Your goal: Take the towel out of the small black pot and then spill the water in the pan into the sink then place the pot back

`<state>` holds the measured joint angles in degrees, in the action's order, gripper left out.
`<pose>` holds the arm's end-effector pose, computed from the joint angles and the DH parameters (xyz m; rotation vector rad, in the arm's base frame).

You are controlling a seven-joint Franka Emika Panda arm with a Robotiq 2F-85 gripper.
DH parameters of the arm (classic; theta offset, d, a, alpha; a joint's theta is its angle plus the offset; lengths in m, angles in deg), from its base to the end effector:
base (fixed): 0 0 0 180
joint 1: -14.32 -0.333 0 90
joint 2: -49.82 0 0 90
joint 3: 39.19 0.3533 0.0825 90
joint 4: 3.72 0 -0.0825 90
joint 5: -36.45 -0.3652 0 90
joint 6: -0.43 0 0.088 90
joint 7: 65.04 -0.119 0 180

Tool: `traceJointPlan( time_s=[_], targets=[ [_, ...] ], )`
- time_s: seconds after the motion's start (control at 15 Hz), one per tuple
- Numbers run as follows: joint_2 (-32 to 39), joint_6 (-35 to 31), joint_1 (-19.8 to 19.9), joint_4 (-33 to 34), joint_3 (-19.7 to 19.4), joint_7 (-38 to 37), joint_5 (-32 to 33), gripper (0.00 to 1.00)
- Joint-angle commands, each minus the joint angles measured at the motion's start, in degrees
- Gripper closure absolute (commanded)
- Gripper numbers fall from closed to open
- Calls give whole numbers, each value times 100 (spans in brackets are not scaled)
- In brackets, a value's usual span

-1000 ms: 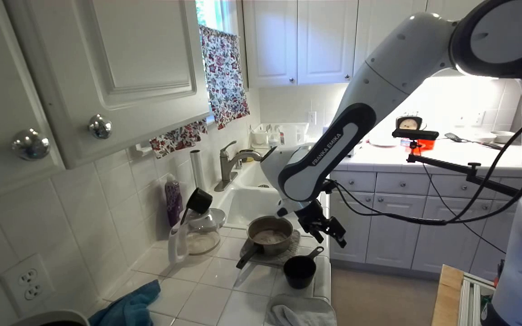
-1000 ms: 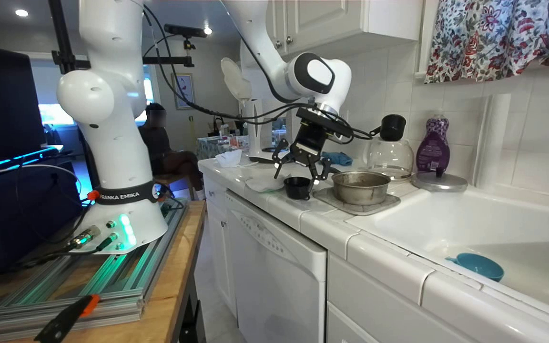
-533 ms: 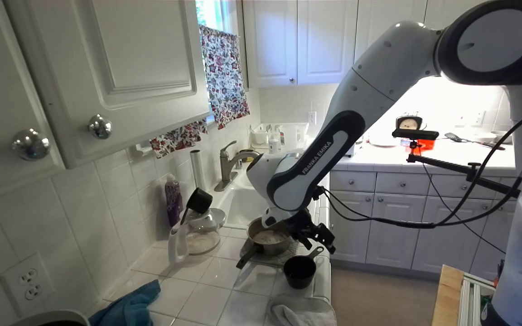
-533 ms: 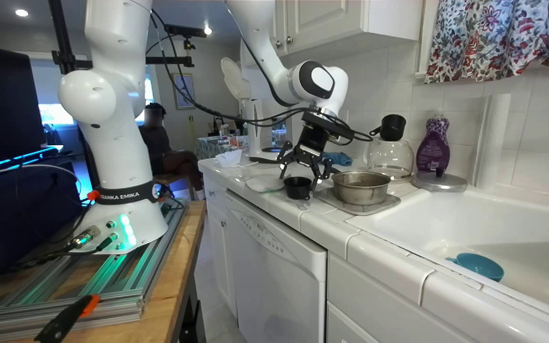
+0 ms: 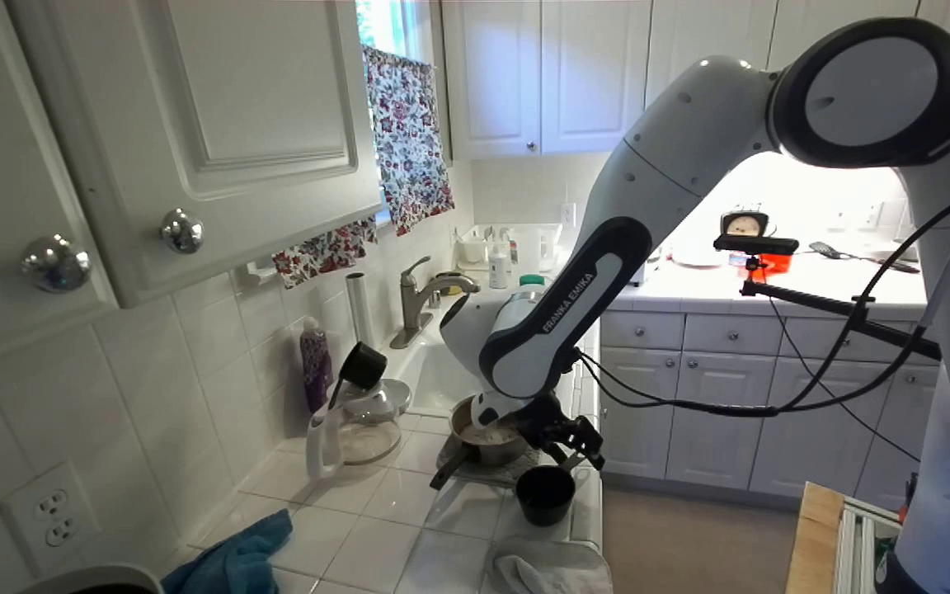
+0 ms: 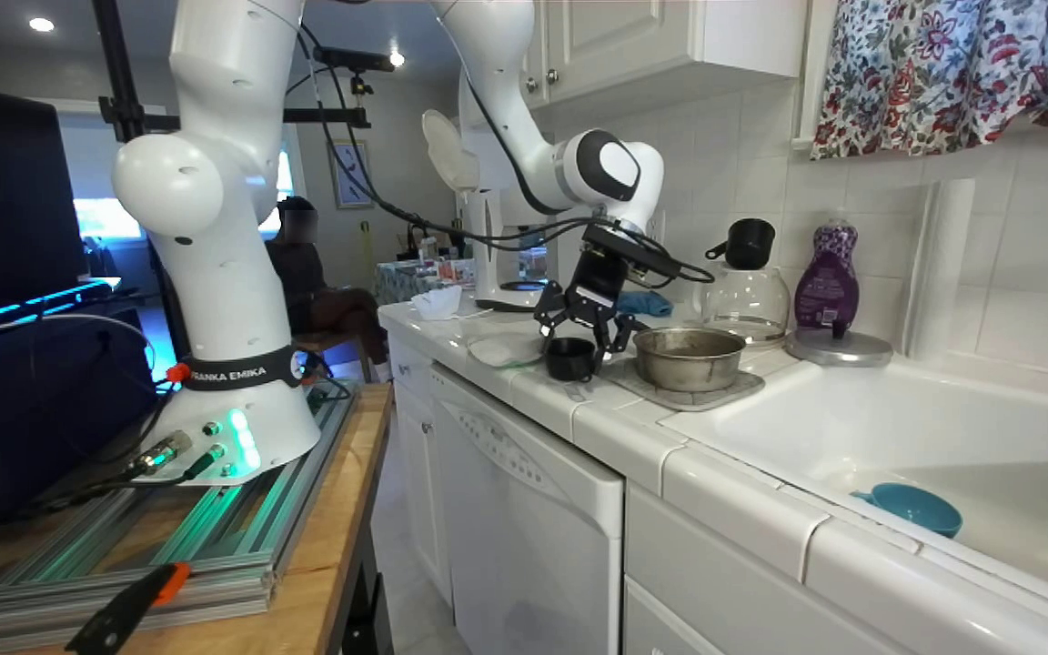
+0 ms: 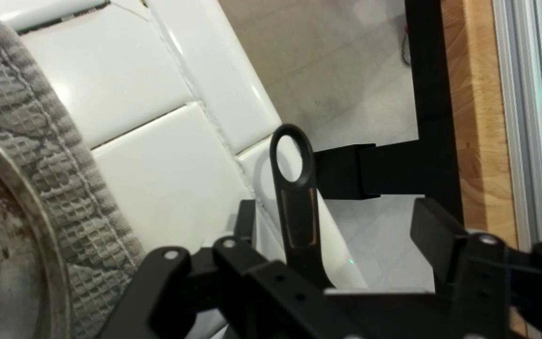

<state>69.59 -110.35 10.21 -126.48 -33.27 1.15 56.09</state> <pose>0.4978 0.0605 0.2532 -2.1216 -2.0721 0.9059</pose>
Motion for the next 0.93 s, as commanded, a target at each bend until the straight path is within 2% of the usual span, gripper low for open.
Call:
traceJointPlan(
  time_s=[0.0,0.33,0.53,0.6,0.73,0.87],
  targets=[
    [276,206,-7,291,52,186,149,33],
    [313,219,-32,398,86,292,148,74],
    [305,236,-59,435,114,306,165,94],
    [302,247,-70,446,123,303,172,98],
    [309,273,-100,482,137,305,187,97],
    [294,270,-125,469,158,310,203,100]
  ],
)
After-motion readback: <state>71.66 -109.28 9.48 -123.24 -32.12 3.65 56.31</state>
